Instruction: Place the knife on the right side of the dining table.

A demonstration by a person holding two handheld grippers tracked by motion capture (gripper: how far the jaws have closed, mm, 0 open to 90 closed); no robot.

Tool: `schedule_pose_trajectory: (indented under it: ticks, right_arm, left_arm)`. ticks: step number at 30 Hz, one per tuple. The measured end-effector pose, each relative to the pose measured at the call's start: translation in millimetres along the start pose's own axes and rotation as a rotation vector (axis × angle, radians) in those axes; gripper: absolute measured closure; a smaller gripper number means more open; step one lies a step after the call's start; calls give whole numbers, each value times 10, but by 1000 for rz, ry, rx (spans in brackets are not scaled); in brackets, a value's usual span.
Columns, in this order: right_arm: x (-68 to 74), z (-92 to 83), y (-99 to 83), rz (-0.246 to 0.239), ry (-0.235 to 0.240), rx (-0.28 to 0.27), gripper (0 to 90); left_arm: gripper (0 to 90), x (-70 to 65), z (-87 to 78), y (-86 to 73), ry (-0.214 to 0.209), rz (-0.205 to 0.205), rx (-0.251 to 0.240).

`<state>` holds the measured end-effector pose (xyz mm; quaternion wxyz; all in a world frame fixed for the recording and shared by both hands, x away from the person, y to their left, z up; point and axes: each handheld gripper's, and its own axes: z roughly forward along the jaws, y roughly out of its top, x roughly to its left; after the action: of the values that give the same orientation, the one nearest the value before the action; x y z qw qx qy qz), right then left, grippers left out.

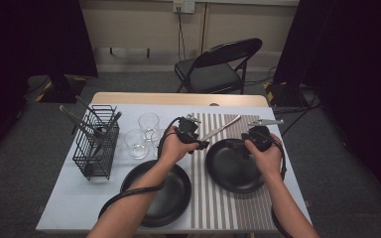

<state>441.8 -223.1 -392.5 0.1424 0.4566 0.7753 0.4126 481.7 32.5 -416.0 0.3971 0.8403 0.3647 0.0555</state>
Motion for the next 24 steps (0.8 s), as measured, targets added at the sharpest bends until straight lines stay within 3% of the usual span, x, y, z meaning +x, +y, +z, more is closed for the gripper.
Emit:
schedule_pose_trajectory:
  ticks: [7, 24]
  right_arm:
    - [18, 28, 0, -8, -1, 10, 229]
    - [-7, 98, -46, -5, -13, 22, 229]
  left_arm:
    - [375, -26, -120, -18, -30, 0, -5]
    - [269, -78, -229, -114, -75, -2, 16]
